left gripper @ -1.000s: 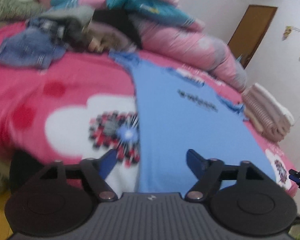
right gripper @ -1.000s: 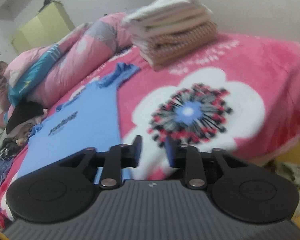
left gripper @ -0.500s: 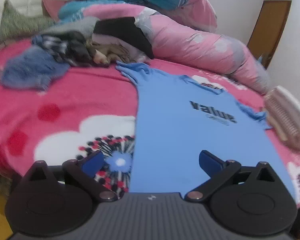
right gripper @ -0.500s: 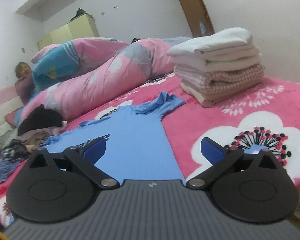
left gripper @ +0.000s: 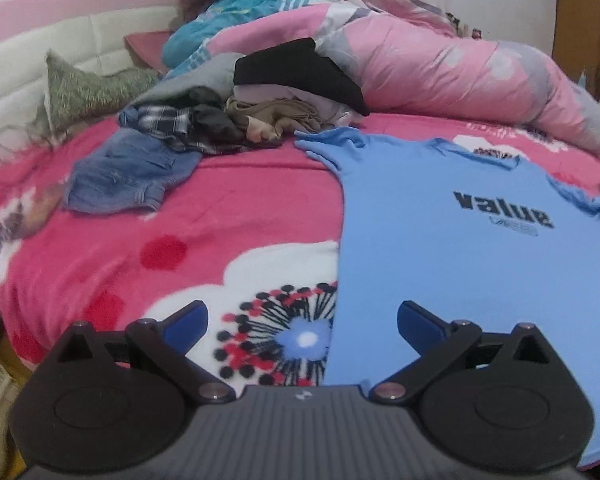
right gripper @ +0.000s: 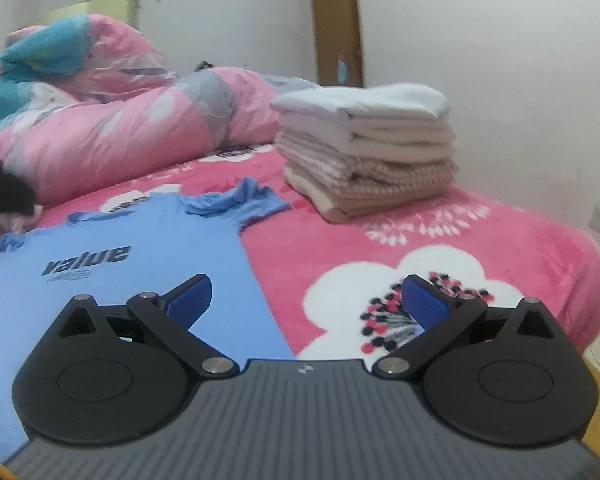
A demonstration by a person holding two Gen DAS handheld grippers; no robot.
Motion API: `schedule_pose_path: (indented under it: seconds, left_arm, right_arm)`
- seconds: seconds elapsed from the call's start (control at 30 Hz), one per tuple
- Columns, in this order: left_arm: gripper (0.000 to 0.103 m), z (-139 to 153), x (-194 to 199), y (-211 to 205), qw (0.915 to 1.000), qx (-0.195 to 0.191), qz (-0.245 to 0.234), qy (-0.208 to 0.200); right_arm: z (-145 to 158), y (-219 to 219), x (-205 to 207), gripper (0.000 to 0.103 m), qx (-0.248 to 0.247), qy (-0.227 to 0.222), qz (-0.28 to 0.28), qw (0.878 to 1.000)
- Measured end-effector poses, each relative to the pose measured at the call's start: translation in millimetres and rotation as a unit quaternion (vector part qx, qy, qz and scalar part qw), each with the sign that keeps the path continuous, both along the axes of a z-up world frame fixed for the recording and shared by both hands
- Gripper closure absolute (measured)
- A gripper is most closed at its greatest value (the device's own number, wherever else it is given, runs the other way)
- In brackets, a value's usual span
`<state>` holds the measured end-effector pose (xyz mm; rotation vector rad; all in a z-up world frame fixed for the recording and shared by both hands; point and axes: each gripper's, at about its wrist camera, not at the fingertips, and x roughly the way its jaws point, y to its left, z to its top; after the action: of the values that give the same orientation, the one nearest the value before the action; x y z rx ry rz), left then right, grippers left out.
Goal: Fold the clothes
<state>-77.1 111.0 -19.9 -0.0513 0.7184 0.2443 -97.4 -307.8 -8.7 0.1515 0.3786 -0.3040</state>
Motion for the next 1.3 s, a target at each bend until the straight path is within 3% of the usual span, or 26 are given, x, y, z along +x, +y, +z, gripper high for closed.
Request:
schedule_pose_path:
  seconds: [0.3, 0.47, 0.83, 1.03, 1.3]
  left_arm:
    - [0.0, -1.3, -2.6, -1.9, 0.999, 0.031, 0.015, -0.028]
    - [0.0, 4.0, -13.7, 11.5, 0.9952, -0.026, 0.015, -0.093]
    - [0.0, -15.4, -5.4, 13.2, 0.994, -0.085, -0.012, -0.067]
    - [0.0, -20.0, -5.5, 16.6, 0.9925, -0.098, -0.01, -0.072]
    - [0.0, -17.1, 24.6, 67.5, 0.9872, -0.112, 0.019, -0.112]
  right_arm:
    - [-0.3, 7.7, 4.5, 0.001, -0.007, 0.014, 0.079, 0.997]
    - [0.4, 7.5, 0.0, 0.001, 0.013, 0.0, 0.099, 0.995]
    - [-0.8, 4.6, -0.2, 0.001, 0.023, 0.002, 0.089, 0.996]
    - [0.1, 13.3, 14.5, 0.001, 0.033, 0.004, 0.118, 0.992]
    - [40.7, 65.2, 66.7, 0.001, -0.046, 0.007, 0.214, 0.976]
